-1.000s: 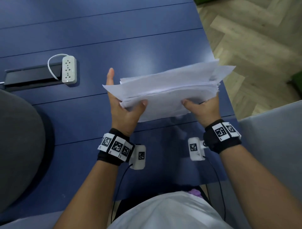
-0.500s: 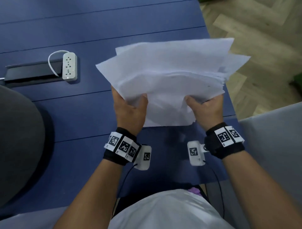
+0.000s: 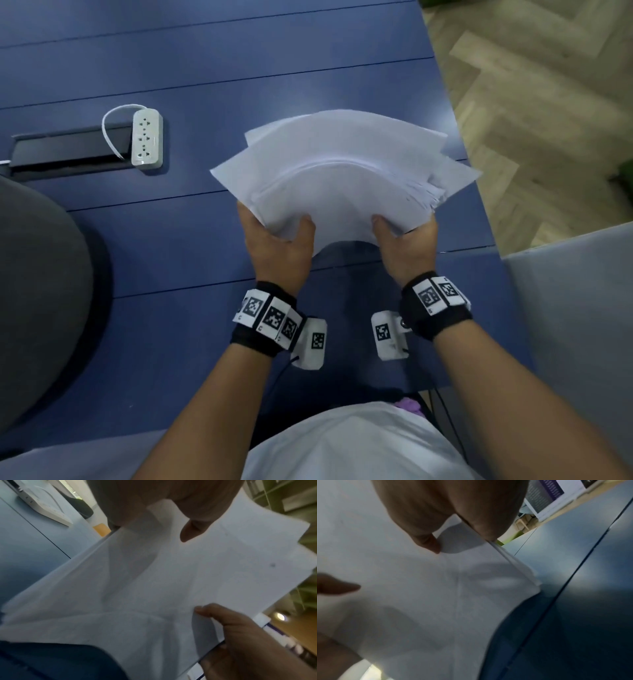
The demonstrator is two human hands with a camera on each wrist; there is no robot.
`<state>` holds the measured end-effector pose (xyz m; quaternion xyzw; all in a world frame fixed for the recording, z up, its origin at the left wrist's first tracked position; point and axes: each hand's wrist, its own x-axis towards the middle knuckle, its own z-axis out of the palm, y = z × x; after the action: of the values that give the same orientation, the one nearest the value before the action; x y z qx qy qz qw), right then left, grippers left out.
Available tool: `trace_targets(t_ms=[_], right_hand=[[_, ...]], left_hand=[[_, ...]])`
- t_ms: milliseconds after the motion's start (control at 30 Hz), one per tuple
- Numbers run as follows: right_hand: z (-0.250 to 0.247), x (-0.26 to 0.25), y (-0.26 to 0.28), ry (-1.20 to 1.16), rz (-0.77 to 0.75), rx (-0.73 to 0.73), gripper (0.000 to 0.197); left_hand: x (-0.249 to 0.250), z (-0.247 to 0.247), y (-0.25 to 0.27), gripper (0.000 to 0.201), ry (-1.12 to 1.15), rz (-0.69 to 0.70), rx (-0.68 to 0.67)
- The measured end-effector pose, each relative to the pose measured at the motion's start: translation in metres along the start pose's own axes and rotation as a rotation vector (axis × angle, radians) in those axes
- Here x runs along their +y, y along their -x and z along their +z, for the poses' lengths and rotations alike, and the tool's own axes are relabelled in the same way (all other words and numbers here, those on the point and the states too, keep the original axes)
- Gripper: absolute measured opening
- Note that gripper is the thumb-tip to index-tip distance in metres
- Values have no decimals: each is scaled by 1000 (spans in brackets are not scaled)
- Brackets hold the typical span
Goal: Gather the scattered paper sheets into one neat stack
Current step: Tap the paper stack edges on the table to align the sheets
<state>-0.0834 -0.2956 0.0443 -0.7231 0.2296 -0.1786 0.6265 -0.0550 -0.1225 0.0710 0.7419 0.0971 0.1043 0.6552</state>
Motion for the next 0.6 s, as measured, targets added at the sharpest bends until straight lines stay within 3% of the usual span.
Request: trace_targets(t_ms=[200,300,400,500,600], right_hand=[[-5,1,-6,-17,8,-9,45],[-9,3,-8,-5,52,-39,40],[-11,2,-12,-19,71,-66,38],[-13,1,-13,-25,54,-74,42],[-14,0,-12,-36,46,-102,47]], left_hand=[[-2,-3,-5,65,28,10,-36],[-16,-9,-6,66,3,-102,-176],[-16,-18,-14,72,-24,-122,-316],[17,-30,-25,94,76,36,-366],[77,-37,-32,104,-99,461,-228]])
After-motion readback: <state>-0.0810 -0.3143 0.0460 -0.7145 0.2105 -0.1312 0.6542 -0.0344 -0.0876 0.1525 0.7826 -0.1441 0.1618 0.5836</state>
